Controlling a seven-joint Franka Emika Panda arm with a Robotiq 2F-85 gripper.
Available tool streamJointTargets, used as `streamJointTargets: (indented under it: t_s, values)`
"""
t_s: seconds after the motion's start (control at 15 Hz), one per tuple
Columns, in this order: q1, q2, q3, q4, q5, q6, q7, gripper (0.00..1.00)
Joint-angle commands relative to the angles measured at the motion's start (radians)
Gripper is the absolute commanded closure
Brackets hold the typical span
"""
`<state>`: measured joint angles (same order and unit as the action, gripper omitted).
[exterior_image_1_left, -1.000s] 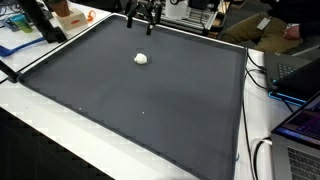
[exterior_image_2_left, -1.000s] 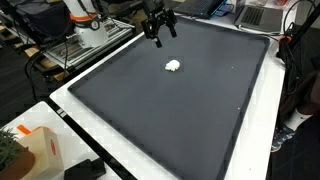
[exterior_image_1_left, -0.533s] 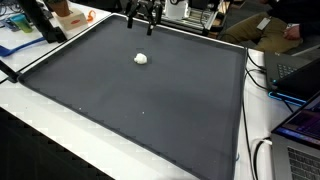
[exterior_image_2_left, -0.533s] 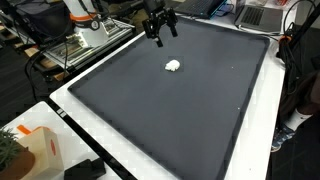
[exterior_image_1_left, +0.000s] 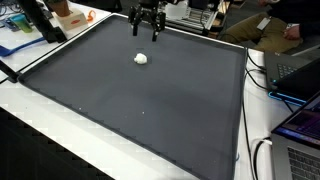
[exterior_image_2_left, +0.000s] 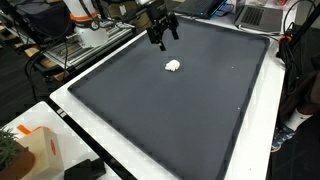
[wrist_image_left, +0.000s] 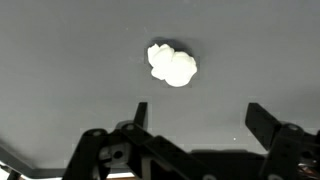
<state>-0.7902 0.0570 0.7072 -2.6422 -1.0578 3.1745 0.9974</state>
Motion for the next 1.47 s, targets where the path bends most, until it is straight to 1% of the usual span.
streamJointTargets:
  t_s: [0.0, 0.33, 0.53, 0.6, 0.67, 0.73, 0.8, 0.87, 0.93, 1.0, 1.07, 1.2, 1.33, 1.4]
  values:
    - [0.005, 0.058, -0.005, 0.035, -0.009, -0.036, -0.010, 0.00]
    - [-0.002, 0.098, -0.007, 0.065, 0.010, -0.097, -0.020, 0.00]
    - [-0.025, 0.130, 0.010, 0.089, 0.057, -0.128, -0.083, 0.00]
    - [0.183, 0.101, -0.189, 0.076, 0.204, -0.097, -0.202, 0.00]
    - [0.216, 0.107, -0.219, 0.083, 0.266, -0.099, -0.252, 0.00]
    - [0.290, 0.107, -0.285, 0.087, 0.356, -0.100, -0.331, 0.00]
    - [0.134, 0.128, -0.133, 0.110, 0.312, -0.135, -0.306, 0.00]
    - [0.159, 0.126, -0.147, 0.115, 0.362, -0.141, -0.353, 0.00]
    - [0.146, 0.128, -0.126, 0.124, 0.395, -0.147, -0.369, 0.00]
    - [0.120, 0.141, -0.093, 0.126, 0.445, -0.133, -0.412, 0.00]
    - [0.165, 0.114, -0.147, 0.111, 0.374, -0.120, -0.342, 0.00]
    - [0.145, 0.124, -0.117, 0.121, 0.415, -0.120, -0.378, 0.00]
    - [0.138, 0.129, -0.111, 0.123, 0.419, -0.120, -0.382, 0.00]
    - [0.328, 0.119, -0.273, 0.113, 0.619, -0.103, -0.522, 0.00]
